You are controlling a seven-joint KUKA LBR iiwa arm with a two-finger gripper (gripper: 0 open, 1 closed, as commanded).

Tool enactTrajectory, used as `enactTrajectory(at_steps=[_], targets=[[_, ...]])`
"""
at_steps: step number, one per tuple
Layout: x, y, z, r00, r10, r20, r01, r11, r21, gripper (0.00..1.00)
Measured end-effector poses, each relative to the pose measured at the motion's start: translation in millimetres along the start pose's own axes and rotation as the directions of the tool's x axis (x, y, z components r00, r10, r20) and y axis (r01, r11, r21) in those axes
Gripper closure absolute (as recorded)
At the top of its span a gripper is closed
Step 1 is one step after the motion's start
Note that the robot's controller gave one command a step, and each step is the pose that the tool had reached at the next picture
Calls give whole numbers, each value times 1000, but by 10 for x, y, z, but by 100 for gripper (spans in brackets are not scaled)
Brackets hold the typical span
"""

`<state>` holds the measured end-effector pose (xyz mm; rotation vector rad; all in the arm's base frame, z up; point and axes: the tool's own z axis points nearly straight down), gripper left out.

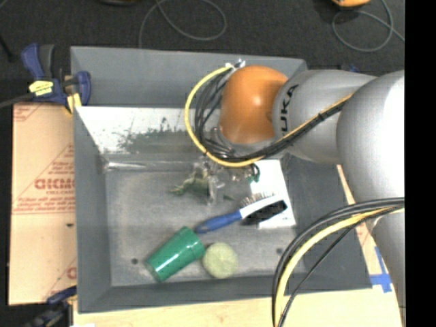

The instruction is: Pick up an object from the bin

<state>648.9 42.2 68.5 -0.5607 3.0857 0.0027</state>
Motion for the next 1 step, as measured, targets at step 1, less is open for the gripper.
enactTrajectory(at_steps=[1], targets=[[16, -2, -81, 1000, -9, -7, 9, 1000, -1, 100]])
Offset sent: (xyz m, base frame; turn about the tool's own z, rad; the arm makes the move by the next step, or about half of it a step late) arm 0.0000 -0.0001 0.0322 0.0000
